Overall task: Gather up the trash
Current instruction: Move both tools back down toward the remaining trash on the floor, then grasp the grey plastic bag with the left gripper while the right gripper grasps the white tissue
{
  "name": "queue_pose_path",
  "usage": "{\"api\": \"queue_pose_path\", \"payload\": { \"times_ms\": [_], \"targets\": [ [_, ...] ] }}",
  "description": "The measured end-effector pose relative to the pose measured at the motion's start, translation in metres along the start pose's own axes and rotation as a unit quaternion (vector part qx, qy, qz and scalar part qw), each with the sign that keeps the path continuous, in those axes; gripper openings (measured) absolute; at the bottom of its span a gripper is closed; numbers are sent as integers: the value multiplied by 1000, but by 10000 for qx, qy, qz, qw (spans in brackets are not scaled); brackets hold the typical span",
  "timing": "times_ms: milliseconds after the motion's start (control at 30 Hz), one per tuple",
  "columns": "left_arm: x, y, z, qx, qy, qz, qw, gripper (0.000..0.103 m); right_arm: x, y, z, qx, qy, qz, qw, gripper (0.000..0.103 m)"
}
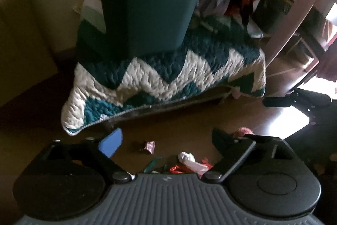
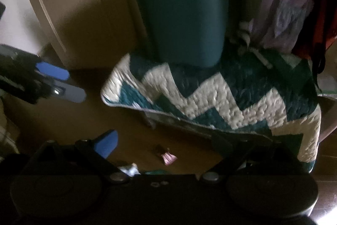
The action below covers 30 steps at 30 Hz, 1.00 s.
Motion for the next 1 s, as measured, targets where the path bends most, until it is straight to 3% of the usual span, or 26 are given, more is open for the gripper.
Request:
{"api": "queue_pose_path", "payload": {
  "times_ms": [300,467,633,867,1000],
  "targets": [
    [103,-80,21,-65,-941,-134,9954,101,117,8,48,269,-1117,185,9932,95],
    [165,-128,47,-106,-1694,-150,9854,101,177,9,74,318,-1728,310,9840,94],
    [227,-165,87,69,-2274,-527,9724,101,232,13,101,527,-2346,419,9698,92],
    [291,-182,146,674,-2735,-394,9587,101,290,11,129,477,-2879,423,9555,89],
    [320,-187,170,729,-2972,-398,9512,101,311,9,141,350,-3009,433,9520,88]
  ]
}}
Point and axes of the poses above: each gripper's, at about its wrist camera, not at the fingertips, and x roughly the way its jaws point, y to its right, z to its underside, the point moved 1 cm from there along x, roughly the way its jaws point, and after that the axes turned 11 degrees about z, right-handed, at the moved point
